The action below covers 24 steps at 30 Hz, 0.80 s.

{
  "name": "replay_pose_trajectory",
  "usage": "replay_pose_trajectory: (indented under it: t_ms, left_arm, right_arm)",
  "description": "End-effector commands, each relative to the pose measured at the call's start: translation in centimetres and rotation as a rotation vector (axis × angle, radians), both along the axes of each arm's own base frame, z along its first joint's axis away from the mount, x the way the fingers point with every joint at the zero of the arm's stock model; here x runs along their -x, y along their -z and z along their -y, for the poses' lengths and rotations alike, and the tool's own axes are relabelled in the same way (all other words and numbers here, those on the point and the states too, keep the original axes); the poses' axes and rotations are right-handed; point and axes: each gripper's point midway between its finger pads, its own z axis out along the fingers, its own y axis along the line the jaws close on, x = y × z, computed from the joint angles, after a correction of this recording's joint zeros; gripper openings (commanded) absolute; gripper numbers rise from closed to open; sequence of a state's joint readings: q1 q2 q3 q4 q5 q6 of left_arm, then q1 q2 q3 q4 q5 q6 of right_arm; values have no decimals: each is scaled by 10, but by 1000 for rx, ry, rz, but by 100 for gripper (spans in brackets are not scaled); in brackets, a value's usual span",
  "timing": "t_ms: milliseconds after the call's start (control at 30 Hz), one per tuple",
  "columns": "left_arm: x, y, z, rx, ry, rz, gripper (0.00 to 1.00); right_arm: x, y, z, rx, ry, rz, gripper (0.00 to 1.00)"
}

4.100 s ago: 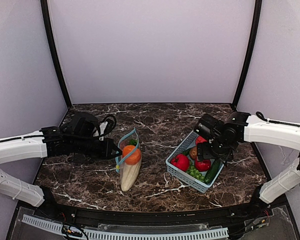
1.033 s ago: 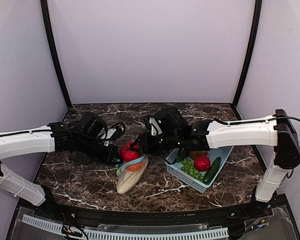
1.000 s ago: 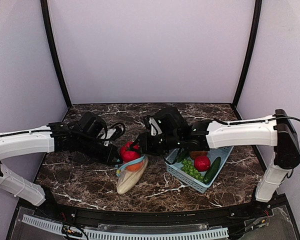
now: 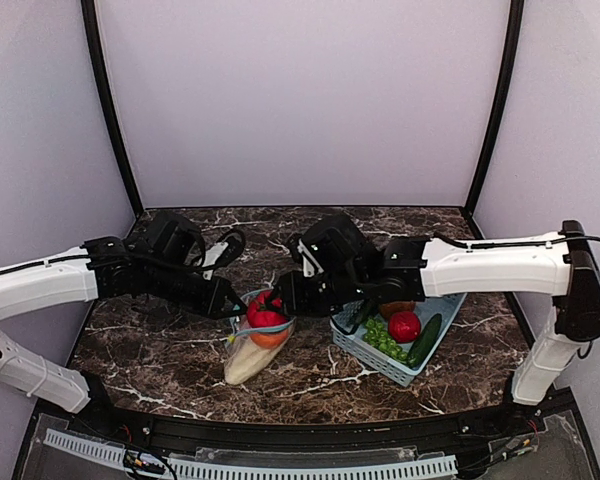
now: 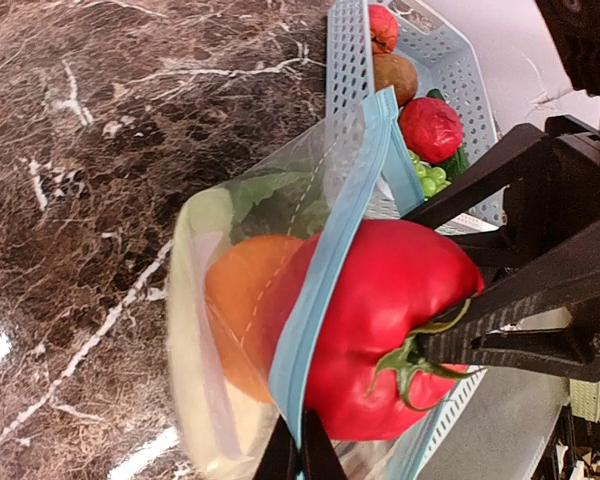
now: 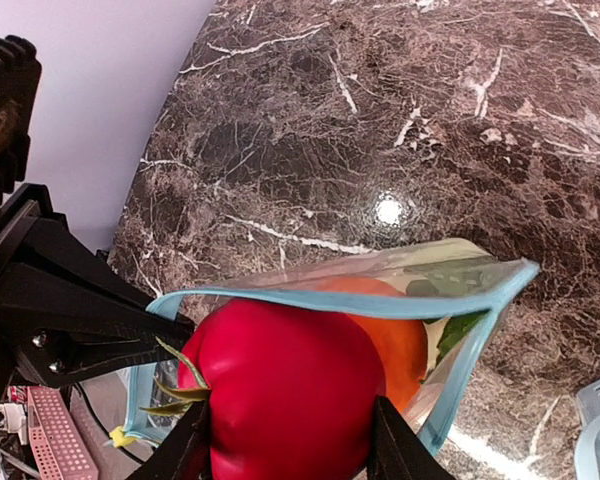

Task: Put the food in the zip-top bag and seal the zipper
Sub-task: Place the fake vegetable in the zipper food storage bag.

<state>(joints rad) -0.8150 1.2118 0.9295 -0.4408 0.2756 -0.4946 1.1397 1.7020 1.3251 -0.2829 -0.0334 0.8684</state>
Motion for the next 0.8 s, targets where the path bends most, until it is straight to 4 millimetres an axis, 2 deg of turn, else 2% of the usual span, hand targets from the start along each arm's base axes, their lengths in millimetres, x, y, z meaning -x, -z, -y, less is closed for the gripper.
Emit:
replay_pose_trajectory:
  t_ms: [0,100,233,367,467,567,667,767]
  left_arm:
    - [1,-47,32,131,179,109,1]
    - [-1,-44,32,98,210,138,1]
    - [0,-35,40,91,276,148,1]
    - [-6,-22,38,30,287,156,2]
    - [-13,-8,32,-48,259,152,4]
    - [-20,6,23,-104,207,151,3]
    - [-22,6,23,-80,182,161,1]
    - [-19,0,28,-19,173,151,1]
  right_arm:
    - [8,-3,12,12,26,-11,14]
    - [4,0,20,33,48,-1,14]
    - [12,9,10,31,-2,-27,14]
    - [4,22,6,53,25,-22,14]
    - [-1,18,-4,34,22,-13,13]
    - [7,9,-25,-45,-66,-12,14]
    - [21,0,-44,-155,-181,-16,13]
    - [24,2,-48,-194,-208,-8,13]
